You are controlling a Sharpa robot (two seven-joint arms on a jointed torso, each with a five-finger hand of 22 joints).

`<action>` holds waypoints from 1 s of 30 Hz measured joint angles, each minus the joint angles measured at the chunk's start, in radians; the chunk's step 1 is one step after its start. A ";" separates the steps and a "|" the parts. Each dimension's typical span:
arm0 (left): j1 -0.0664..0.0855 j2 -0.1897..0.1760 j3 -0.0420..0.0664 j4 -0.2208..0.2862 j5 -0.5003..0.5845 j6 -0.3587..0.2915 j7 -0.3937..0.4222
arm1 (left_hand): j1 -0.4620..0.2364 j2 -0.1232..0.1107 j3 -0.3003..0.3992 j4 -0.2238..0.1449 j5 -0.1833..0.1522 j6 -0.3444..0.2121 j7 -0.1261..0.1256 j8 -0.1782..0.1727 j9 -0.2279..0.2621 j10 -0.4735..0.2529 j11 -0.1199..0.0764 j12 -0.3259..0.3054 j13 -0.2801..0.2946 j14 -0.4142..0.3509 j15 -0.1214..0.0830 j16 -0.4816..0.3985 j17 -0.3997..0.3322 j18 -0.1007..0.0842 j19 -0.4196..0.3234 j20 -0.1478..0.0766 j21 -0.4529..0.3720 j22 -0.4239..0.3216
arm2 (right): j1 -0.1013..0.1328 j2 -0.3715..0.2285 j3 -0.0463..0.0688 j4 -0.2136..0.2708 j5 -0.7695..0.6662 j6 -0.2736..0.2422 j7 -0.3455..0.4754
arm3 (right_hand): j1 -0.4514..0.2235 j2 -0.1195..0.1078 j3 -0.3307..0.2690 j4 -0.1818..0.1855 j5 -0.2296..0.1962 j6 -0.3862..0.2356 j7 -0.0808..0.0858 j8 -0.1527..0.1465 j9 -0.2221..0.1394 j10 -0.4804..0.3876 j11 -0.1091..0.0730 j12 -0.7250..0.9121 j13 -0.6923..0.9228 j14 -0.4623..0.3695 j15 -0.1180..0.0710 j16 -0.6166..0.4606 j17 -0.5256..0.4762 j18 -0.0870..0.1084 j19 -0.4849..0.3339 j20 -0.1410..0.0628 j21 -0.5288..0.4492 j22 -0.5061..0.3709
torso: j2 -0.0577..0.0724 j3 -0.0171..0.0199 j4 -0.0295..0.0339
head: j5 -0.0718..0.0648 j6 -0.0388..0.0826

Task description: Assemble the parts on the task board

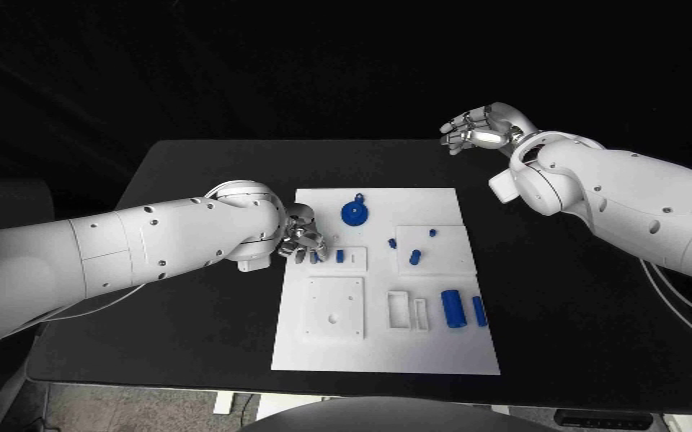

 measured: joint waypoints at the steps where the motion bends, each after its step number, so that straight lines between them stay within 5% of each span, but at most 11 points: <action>1: 0.000 0.000 0.000 0.000 0.000 0.001 0.000 | 0.000 0.000 0.000 0.000 -0.002 0.000 0.000 0.000 0.000 0.000 0.000 0.000 0.000 0.000 0.000 0.000 0.000 0.000 0.000 0.000 0.000 0.000 | 0.000 0.000 0.000 0.000 0.000 0.000 0.000 | 0.000 0.000 0.000 0.000 0.000 -0.001 0.001 0.000 -0.001 0.000 0.000 0.000 0.000 0.000 0.000 0.000 0.000 0.000 0.000 0.000 0.000 0.000 | 0.000 -0.0003 0.0000 | -0.001 0.000; 22: 0.001 0.002 0.001 -0.001 0.003 0.017 -0.003 | 0.001 -0.001 0.005 -0.001 -0.009 0.003 -0.003 0.002 -0.001 0.000 0.000 0.000 0.001 -0.003 -0.002 0.000 0.003 0.005 0.000 0.000 0.004 0.002 | 0.000 0.001 0.000 0.003 0.000 0.000 0.000 | 0.000 0.000 0.000 0.000 0.000 -0.007 0.000 0.005 -0.002 -0.007 0.000 0.000 -0.002 -0.003 0.002 0.000 -0.002 0.000 0.000 0.000 0.000 0.001 | 0.000 0.0004 -0.0004 | -0.001 0.000; 30: 0.001 0.006 0.001 -0.009 0.005 0.019 -0.003 | 0.001 -0.001 0.008 0.002 -0.069 0.013 -0.006 0.002 -0.005 0.000 0.000 0.005 0.006 -0.005 -0.001 0.000 0.008 0.004 0.000 0.000 0.004 0.003 | 0.000 0.001 0.000 0.003 0.000 0.000 0.001 | 0.000 0.000 0.000 0.000 0.000 -0.007 0.000 0.005 -0.002 -0.007 0.000 0.004 -0.003 -0.003 0.002 0.000 -0.003 0.000 0.000 0.000 0.000 0.002 | 0.000 0.0005 -0.0005 | -0.002 0.000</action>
